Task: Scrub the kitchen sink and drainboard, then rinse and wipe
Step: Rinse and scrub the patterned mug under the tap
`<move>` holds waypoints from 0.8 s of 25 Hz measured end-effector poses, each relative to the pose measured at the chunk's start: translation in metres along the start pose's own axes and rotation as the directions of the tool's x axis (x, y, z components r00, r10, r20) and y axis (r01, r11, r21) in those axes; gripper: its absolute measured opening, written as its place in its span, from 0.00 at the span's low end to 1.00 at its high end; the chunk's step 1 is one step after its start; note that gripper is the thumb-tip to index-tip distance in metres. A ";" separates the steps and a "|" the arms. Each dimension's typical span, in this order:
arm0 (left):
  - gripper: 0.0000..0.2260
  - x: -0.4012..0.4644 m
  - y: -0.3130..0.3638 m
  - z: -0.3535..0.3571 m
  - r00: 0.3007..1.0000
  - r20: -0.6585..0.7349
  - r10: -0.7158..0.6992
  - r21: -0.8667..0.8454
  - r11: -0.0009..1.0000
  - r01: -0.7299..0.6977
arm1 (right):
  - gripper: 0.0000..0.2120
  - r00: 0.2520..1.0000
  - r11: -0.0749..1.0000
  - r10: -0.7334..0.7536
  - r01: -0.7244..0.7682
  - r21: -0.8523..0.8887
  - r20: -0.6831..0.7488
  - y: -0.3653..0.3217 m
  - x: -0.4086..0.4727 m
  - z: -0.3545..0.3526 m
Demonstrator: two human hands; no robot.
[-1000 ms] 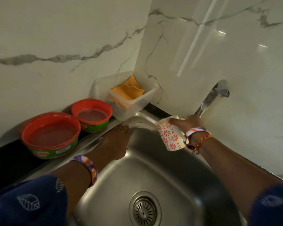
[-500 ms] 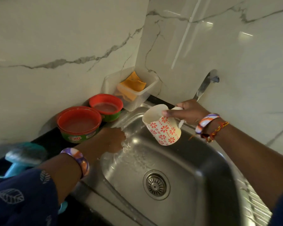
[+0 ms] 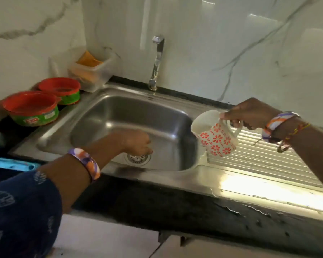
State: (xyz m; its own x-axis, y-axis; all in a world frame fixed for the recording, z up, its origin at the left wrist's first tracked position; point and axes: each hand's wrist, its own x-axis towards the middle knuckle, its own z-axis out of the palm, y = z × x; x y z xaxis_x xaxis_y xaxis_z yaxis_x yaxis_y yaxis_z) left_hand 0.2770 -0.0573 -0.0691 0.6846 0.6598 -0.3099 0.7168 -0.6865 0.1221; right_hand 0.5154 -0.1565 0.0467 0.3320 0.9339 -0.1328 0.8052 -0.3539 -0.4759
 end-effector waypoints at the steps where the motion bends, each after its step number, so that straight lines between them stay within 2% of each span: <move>1: 0.20 0.001 0.030 0.007 0.995 -0.025 0.097 -0.049 0.994 -0.098 | 0.18 0.998 0.999 0.053 -0.053 -0.002 -0.039 0.017 -0.015 -0.007; 4: 0.20 0.003 0.109 0.027 0.948 -0.067 0.311 -0.174 0.932 -0.318 | 0.18 0.975 0.979 0.165 -0.181 -0.098 -0.150 0.066 -0.051 -0.023; 6: 0.22 0.001 0.150 0.041 0.919 -0.095 0.383 -0.185 0.900 -0.394 | 0.17 0.964 0.946 0.199 -0.235 -0.221 -0.175 0.092 -0.066 -0.028; 8: 0.24 -0.002 0.180 0.054 0.914 -0.101 0.394 -0.167 0.899 -0.406 | 0.13 0.960 0.917 0.210 -0.260 -0.304 -0.187 0.109 -0.075 -0.028; 10: 0.25 -0.006 0.194 0.065 0.930 -0.090 0.356 -0.139 0.920 -0.366 | 0.12 0.966 0.912 0.191 -0.241 -0.333 -0.176 0.113 -0.080 -0.026; 13: 0.23 -0.013 0.184 0.070 0.942 -0.171 0.289 -0.139 0.939 -0.314 | 0.15 0.984 0.927 0.119 -0.157 -0.340 -0.129 0.091 -0.079 -0.014; 17: 0.17 -0.036 0.138 0.067 0.963 -0.224 0.152 -0.247 0.947 -0.207 | 0.15 0.998 0.940 -0.041 0.053 -0.337 0.041 0.034 -0.069 0.019; 20: 0.15 -0.060 0.089 0.066 0.970 -0.243 0.016 -0.270 0.959 -0.083 | 0.17 0.972 0.929 -0.169 0.213 -0.303 0.165 -0.022 -0.057 0.046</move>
State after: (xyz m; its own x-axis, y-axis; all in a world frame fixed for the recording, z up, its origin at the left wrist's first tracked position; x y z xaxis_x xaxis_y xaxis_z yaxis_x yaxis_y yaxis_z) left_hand 0.2914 -0.1782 -0.1017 0.7075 0.7032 -0.0700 0.6663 -0.6308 0.3976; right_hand 0.4563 -0.1999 0.0241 0.1056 0.9757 -0.1917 0.9676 -0.1453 -0.2064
